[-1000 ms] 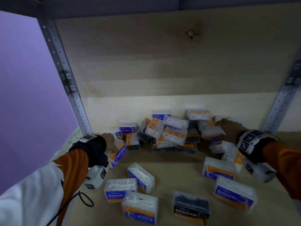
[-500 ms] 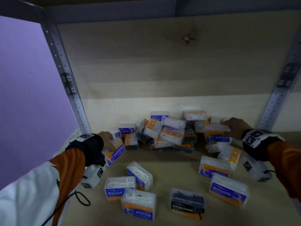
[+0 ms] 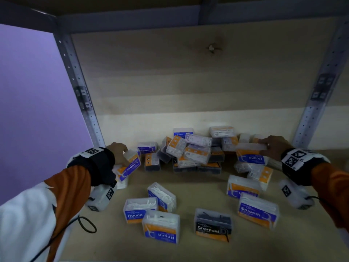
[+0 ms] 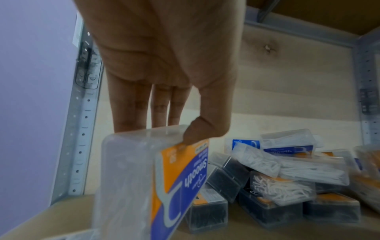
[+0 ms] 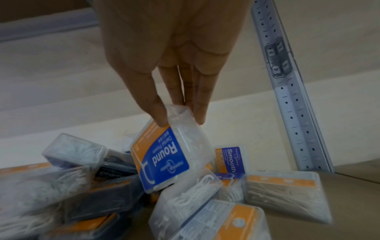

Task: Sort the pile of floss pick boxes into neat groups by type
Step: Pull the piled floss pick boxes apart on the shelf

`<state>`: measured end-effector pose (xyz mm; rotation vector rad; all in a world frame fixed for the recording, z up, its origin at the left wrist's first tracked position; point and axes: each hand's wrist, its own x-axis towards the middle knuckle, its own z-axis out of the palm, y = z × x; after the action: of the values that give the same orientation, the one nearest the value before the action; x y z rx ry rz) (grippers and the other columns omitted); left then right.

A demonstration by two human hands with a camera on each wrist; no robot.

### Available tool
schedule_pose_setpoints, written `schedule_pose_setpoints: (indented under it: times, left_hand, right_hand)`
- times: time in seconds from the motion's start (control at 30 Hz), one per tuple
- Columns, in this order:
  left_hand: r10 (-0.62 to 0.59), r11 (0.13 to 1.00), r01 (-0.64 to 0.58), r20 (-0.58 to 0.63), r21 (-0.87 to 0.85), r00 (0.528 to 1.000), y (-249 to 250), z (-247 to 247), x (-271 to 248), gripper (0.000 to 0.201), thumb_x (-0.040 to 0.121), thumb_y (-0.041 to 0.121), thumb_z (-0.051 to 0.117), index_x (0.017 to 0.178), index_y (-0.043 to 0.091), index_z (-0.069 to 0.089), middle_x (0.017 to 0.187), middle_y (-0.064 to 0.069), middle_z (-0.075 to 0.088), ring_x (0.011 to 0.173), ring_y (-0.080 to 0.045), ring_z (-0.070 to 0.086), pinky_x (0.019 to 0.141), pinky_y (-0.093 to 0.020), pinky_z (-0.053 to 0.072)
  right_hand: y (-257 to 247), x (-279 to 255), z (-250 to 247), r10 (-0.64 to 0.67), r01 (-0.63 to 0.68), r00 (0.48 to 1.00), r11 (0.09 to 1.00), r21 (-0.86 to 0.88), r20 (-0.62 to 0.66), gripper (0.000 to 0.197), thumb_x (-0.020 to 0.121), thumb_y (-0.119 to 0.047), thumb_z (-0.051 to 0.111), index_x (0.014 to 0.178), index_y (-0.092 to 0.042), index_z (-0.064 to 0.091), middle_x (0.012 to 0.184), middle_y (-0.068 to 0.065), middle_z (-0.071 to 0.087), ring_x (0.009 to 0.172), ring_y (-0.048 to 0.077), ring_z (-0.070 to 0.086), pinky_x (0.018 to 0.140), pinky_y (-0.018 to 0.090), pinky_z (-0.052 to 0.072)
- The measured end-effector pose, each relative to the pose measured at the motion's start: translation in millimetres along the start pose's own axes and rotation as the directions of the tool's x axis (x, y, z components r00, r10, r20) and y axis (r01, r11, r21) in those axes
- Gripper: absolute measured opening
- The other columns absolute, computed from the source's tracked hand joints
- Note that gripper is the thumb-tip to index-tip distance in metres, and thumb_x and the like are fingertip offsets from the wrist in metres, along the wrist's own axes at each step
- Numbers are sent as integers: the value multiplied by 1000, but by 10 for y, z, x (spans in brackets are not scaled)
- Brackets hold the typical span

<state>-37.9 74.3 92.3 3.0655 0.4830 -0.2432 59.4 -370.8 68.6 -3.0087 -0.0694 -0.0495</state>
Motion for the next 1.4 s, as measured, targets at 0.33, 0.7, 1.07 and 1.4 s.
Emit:
schedule_pose_setpoints:
  times: [0.33, 0.7, 1.07, 1.4]
  left_hand:
    - [112, 993, -113, -53, -14, 992, 207, -144, -381, 70, 81, 32, 71, 140, 16, 39, 135, -6, 52, 117, -21, 55, 88, -26, 46]
    - [419, 907, -421, -60, -15, 906, 1004, -54, -768, 69, 78, 27, 73, 139, 14, 43, 132, -6, 56, 115, -22, 56, 91, -28, 46]
    - [520, 853, -516, 34, -77, 854, 1887, 238, -608, 60, 80, 24, 71, 134, 7, 49, 128, -10, 59, 115, -24, 56, 92, -28, 45]
    - [510, 858, -514, 132, -6, 850, 2336, 394, -434, 43, 83, 26, 68, 119, 4, 59, 119, -13, 64, 103, -26, 60, 84, -31, 47]
  right_hand:
    - [67, -386, -150, 14, -4, 997, 993, 114, -82, 52, 86, -29, 66, 133, -10, 53, 133, 15, 53, 118, 30, 53, 98, 33, 41]
    - [241, -1076, -266, -87, 137, 963, 972, 188, -254, 44, 80, -15, 72, 121, -3, 63, 115, 19, 64, 100, 31, 63, 88, 34, 46]
    - [499, -1690, -259, -65, 139, 964, 949, 282, -257, 47, 77, -14, 74, 122, -6, 63, 118, 13, 64, 95, 26, 65, 85, 28, 48]
    - [683, -1858, -200, -106, 172, 967, 944, 281, -233, 44, 79, -19, 74, 120, -8, 64, 90, -9, 52, 79, 12, 57, 74, 19, 47]
